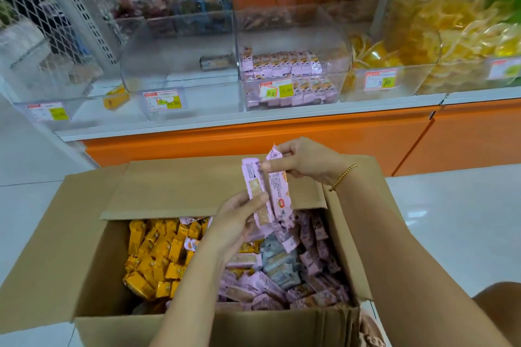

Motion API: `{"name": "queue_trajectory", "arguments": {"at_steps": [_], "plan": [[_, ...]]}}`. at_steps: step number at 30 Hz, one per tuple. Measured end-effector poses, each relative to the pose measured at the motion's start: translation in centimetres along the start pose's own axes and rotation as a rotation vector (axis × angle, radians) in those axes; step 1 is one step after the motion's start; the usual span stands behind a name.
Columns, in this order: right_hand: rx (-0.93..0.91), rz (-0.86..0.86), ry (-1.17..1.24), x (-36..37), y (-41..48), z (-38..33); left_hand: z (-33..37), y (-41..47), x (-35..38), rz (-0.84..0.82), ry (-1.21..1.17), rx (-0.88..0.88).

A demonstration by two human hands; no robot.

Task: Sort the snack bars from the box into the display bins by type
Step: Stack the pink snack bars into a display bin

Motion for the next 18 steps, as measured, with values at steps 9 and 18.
{"name": "queue_trajectory", "arguments": {"at_steps": [9,18], "plan": [[0.126,0.150,-0.178,-2.7,-0.1,-0.7,1.5,3.1,0.5,-0.026,-0.097,0.031],[0.073,0.017,0.016,-5.8,-1.7,-3.2,2.7,4.4,1.9,-0.178,-0.282,-0.029]]}}
Point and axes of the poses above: each hand's wrist, its own y-axis towards the middle knuckle, its own x-axis out of the palm, z = x × y, the point moved 9 cm from there along y, towards the middle knuckle, and after that the axes turned 5 degrees about -z, right-handed, at the moved point
